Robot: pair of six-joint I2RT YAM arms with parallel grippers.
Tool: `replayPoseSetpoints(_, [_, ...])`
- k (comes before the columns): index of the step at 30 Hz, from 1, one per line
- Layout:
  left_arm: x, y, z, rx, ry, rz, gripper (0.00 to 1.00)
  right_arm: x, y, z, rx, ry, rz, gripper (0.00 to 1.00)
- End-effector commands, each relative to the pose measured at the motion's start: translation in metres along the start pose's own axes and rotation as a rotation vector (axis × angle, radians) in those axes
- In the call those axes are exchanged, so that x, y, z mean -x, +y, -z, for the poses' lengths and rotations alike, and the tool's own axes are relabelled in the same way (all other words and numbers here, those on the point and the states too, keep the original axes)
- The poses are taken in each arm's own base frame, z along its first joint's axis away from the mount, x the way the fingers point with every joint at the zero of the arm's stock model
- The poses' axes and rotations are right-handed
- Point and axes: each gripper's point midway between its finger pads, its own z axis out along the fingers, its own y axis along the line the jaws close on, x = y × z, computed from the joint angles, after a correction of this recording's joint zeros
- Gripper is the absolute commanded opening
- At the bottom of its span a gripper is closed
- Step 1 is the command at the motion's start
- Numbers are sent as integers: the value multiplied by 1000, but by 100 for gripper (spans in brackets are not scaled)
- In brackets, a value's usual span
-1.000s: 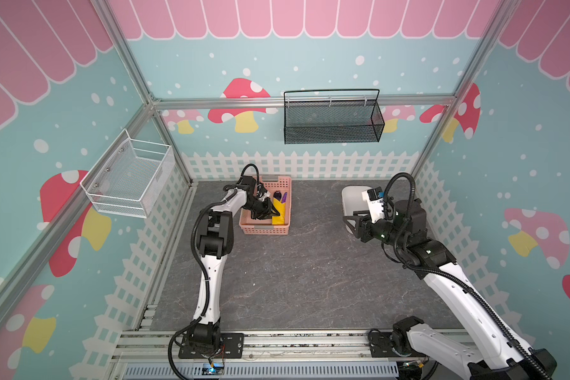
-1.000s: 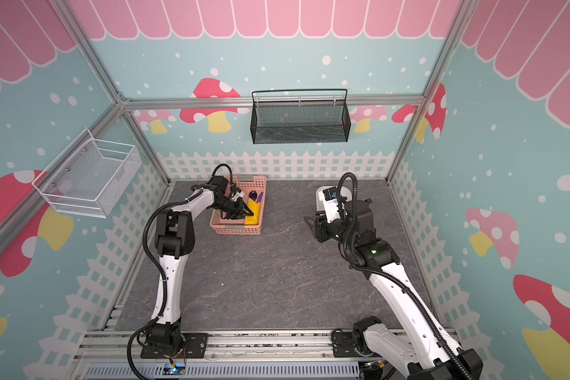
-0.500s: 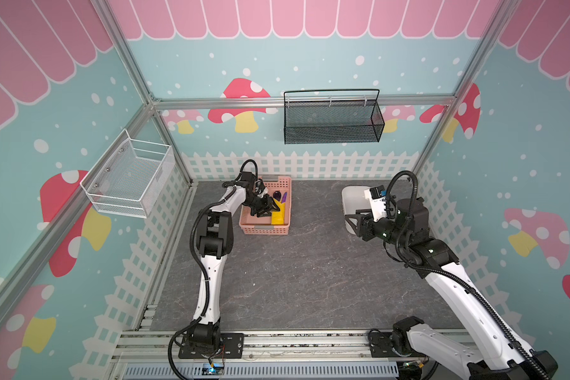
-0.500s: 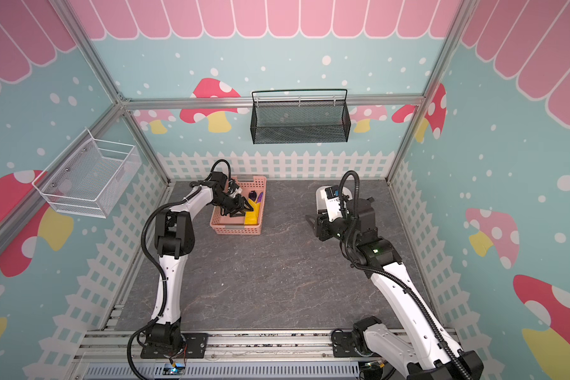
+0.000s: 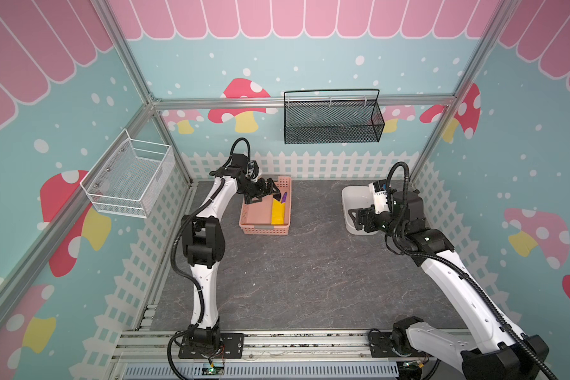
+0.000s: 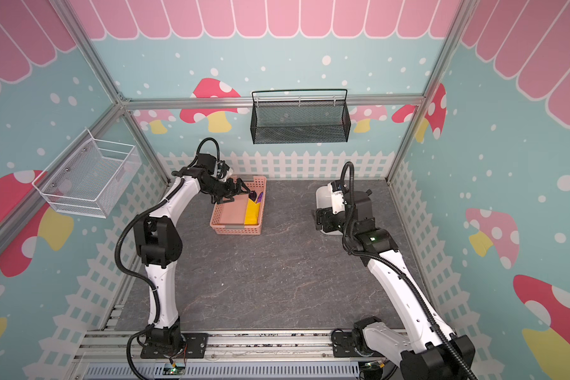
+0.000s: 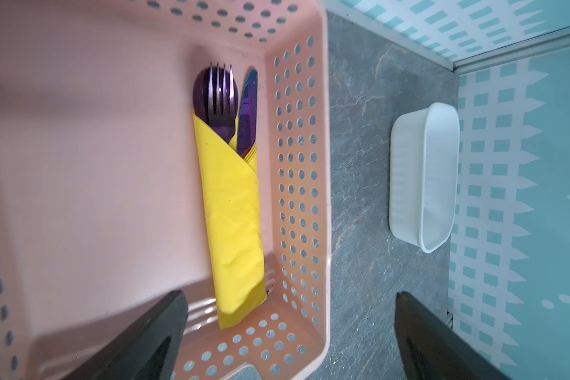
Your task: Place the utensils on the paper napkin and roll it up
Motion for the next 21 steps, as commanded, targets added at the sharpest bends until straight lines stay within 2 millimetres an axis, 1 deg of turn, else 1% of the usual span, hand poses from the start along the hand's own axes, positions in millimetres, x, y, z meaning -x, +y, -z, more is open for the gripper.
replayPoseSetpoints(1, [-2,-2,30,87,-71,-65,100,-7,-24,-6,-105,39,-9,99])
replayPoseSetpoints(4, [-7,-5,53,135,-156,-110,100,-21,-42,-17,-174,70,-28,99])
replayPoseSetpoints(6, [-13,1,69,201,-231,-133,100,-29,-55,-22,-224,63,-43,99])
replayPoseSetpoints(8, [-20,13,88,287,-314,-145,100,-38,-67,-26,-258,58,-61,99])
replayPoseSetpoints(11, [-39,41,108,411,-444,-150,100,-52,-87,-32,-340,37,-64,99])
replayPoseSetpoints(13, [-54,56,118,467,-529,-147,100,-66,-104,-35,-406,35,-83,99])
replayPoseSetpoints(16, [-74,75,130,519,-643,-143,100,-85,-130,-36,-485,26,-130,99])
replayPoseSetpoints(19, [-93,98,133,593,-727,-162,100,-103,-159,-34,-566,-2,-186,100])
replayPoseSetpoints(21, [-104,112,131,629,-764,-185,100,-114,-175,-34,-599,-23,-209,100])
